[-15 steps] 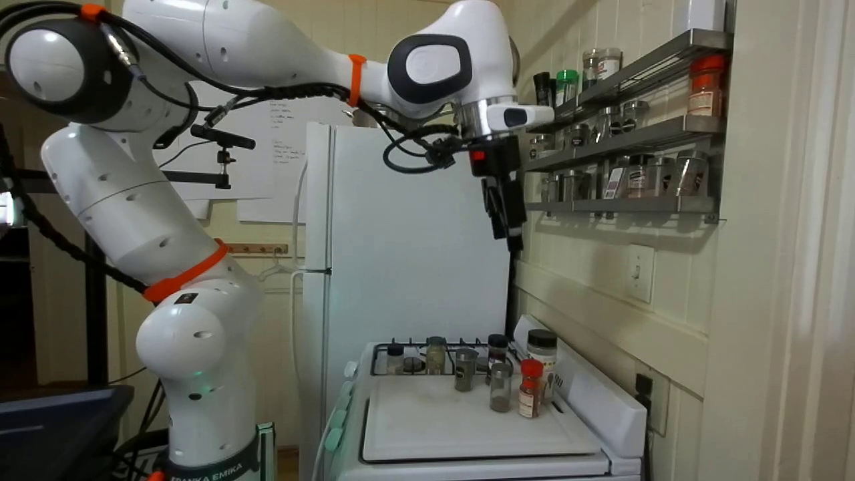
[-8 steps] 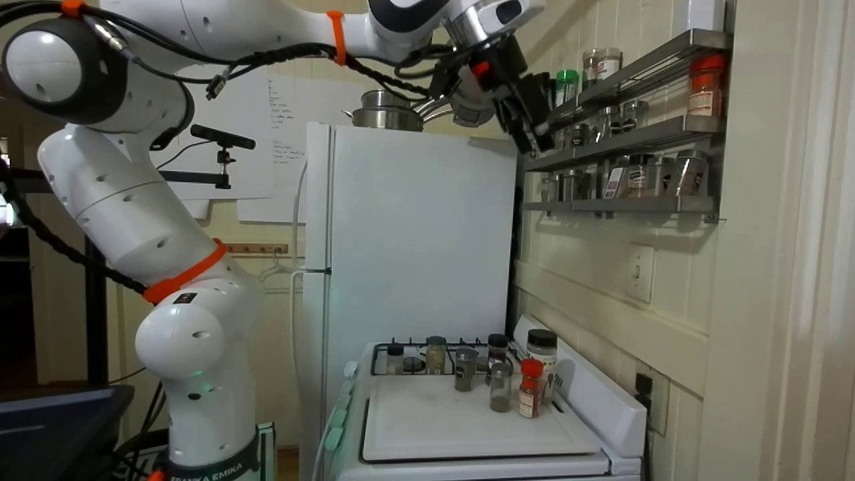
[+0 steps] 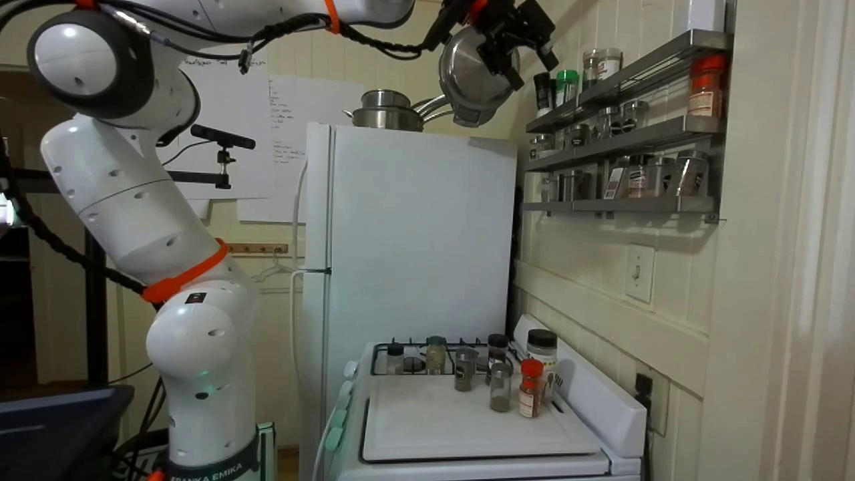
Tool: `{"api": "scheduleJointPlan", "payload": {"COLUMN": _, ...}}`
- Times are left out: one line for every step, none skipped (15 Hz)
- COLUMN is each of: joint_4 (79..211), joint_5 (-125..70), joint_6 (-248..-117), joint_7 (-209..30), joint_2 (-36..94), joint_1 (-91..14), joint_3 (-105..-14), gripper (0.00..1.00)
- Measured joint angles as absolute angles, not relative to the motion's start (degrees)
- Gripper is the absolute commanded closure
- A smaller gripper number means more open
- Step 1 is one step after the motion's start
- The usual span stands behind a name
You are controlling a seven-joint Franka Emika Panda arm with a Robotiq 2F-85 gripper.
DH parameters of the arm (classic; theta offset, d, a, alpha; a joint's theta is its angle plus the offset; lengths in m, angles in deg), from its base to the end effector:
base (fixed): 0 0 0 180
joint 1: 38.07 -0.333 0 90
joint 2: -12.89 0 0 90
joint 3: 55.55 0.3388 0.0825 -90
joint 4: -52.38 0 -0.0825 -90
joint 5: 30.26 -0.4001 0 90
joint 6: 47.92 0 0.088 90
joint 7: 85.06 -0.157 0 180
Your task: Remove the bottle from the top shelf
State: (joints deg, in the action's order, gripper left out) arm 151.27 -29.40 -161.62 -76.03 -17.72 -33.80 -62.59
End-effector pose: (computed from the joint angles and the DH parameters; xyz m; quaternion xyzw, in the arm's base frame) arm 0.4022 -0.1073 0.8413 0.9227 -0.0224 0.3825 0.0436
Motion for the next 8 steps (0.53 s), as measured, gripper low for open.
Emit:
{"api": "scheduleJointPlan", "payload": {"joint_4": 148.7, "joint_5": -29.6, "joint_6": -161.7, "joint_7": -75.4, "joint_2": -16.4, "joint_1": -34.9, "joint_3": -62.4, "gripper": 0.0}}
{"api": "scheduleJointPlan", "payload": {"joint_4": 145.9, "joint_5": -29.9, "joint_6": -161.7, "joint_7": -75.2, "joint_2": -14.8, "joint_1": -35.8, "joint_3": -62.3, "gripper": 0.0}}
{"api": "scheduleJointPlan", "payload": {"joint_4": 142.9, "joint_5": -30.4, "joint_6": -161.7, "joint_7": -75.2, "joint_2": -13.0, "joint_1": -36.6, "joint_3": -62.2, "gripper": 0.0}}
{"api": "scheduleJointPlan", "payload": {"joint_4": 139.9, "joint_5": -31.0, "joint_6": -161.8, "joint_7": -75.4, "joint_2": -11.0, "joint_1": -37.2, "joint_3": -62.1, "gripper": 0.0}}
{"api": "scheduleJointPlan", "payload": {"joint_4": 136.9, "joint_5": -31.7, "joint_6": -161.9, "joint_7": -76.0, "joint_2": -9.0, "joint_1": -37.5, "joint_3": -61.9, "gripper": 0.0}}
{"api": "scheduleJointPlan", "payload": {"joint_4": 134.0, "joint_5": -31.9, "joint_6": -163.0, "joint_7": -77.4, "joint_2": -6.8, "joint_1": -37.6, "joint_3": -61.6, "gripper": 0.0}}
{"api": "scheduleJointPlan", "payload": {"joint_4": 131.1, "joint_5": -31.9, "joint_6": -164.4, "joint_7": -79.1, "joint_2": -4.6, "joint_1": -37.6, "joint_3": -61.3, "gripper": 0.0}}
{"api": "scheduleJointPlan", "payload": {"joint_4": 129.7, "joint_5": -31.9, "joint_6": -164.6, "joint_7": -79.4, "joint_2": -3.3, "joint_1": -37.6, "joint_3": -61.2, "gripper": 0.0}}
